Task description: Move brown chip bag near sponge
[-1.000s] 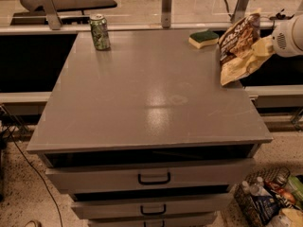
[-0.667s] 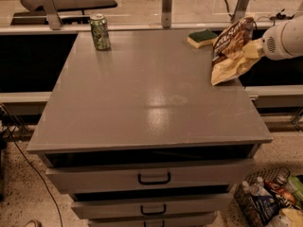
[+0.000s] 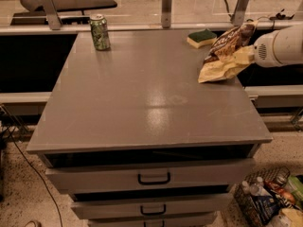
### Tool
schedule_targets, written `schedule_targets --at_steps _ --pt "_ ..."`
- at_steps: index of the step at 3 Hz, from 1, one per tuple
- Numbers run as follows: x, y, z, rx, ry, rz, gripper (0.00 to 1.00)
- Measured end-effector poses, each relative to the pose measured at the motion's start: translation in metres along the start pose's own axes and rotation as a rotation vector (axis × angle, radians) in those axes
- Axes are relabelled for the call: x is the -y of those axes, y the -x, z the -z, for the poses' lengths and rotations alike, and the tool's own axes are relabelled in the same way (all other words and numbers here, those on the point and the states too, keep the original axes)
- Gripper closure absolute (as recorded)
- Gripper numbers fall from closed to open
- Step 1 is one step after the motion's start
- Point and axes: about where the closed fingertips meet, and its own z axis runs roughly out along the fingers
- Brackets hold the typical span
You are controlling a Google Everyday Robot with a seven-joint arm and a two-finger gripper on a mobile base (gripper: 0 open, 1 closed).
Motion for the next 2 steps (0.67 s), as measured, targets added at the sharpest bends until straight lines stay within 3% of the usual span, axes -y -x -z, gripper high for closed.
schedule_targets --at_steps 1,2 --pt "-0.011 -0.008 -0.007 -0.003 0.041 -0.047 0.84" --pt "-0.032 -0.011 -0.022 -0.005 0.113 -0.085 0.53"
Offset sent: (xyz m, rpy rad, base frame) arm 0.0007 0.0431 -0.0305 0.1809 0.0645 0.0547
